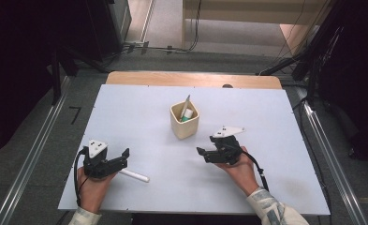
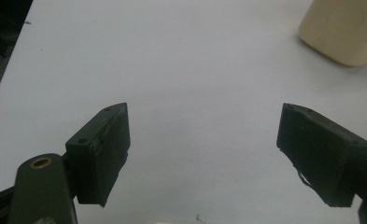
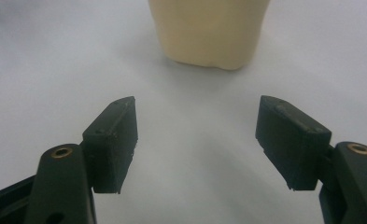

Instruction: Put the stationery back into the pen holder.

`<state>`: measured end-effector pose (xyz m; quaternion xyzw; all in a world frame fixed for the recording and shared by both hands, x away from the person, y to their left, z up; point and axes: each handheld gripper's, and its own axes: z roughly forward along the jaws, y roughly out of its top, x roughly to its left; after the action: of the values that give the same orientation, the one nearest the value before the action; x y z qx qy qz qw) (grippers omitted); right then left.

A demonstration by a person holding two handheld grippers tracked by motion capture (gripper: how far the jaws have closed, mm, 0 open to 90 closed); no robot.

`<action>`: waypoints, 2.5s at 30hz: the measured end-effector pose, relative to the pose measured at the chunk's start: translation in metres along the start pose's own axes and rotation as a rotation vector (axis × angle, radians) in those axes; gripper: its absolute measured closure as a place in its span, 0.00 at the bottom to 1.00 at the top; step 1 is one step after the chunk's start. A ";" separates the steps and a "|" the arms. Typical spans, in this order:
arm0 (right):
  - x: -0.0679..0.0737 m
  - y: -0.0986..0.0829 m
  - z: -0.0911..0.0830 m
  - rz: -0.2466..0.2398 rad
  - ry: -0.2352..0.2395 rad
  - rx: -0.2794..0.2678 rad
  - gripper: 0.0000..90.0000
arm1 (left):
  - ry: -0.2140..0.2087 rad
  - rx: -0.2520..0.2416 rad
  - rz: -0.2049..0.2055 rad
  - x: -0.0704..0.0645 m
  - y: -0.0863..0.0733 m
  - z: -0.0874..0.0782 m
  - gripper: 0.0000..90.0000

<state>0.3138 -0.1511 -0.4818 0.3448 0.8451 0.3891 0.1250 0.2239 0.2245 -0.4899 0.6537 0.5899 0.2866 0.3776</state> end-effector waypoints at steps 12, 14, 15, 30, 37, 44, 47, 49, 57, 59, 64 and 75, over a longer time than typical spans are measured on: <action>0.023 0.006 0.016 -0.015 0.053 0.000 0.32 | 0.012 -0.004 -0.013 0.004 0.000 0.001 0.20; 0.026 0.007 0.018 -0.019 0.058 0.003 0.32 | 0.016 -0.005 -0.015 0.005 0.000 0.001 0.20; 0.028 0.007 0.019 -0.020 0.061 0.006 0.32 | 0.019 -0.005 -0.015 0.006 0.000 0.001 0.20; 0.059 0.013 0.041 -0.059 0.109 0.038 0.32 | 0.047 0.003 -0.033 0.018 -0.002 0.004 0.20; 0.069 0.016 0.048 -0.065 0.125 0.040 0.32 | 0.048 0.003 -0.031 0.018 -0.002 0.005 0.20; 0.078 0.017 0.055 -0.067 0.136 0.044 0.32 | 0.043 0.004 -0.032 0.018 -0.002 0.006 0.20; 0.083 0.018 0.057 -0.078 0.144 0.047 0.32 | 0.042 0.006 -0.029 0.018 -0.002 0.006 0.20; 0.087 0.019 0.059 -0.081 0.151 0.048 0.32 | 0.042 0.005 -0.029 0.018 -0.002 0.006 0.20; 0.102 0.022 0.067 -0.099 0.178 0.055 0.33 | 0.041 0.004 -0.031 0.018 -0.002 0.006 0.20; 0.105 0.022 0.070 -0.107 0.183 0.058 0.33 | 0.040 0.003 -0.030 0.018 -0.002 0.006 0.20; 0.112 0.023 0.075 -0.118 0.197 0.063 0.33 | 0.039 0.006 -0.026 0.018 -0.002 0.006 0.20; 0.129 0.030 0.083 -0.142 0.219 0.066 0.33 | 0.035 0.007 -0.026 0.018 -0.002 0.007 0.20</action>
<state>0.2738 -0.0024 -0.5073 0.2435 0.8883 0.3866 0.0476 0.2307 0.2418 -0.4966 0.6422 0.6057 0.2912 0.3686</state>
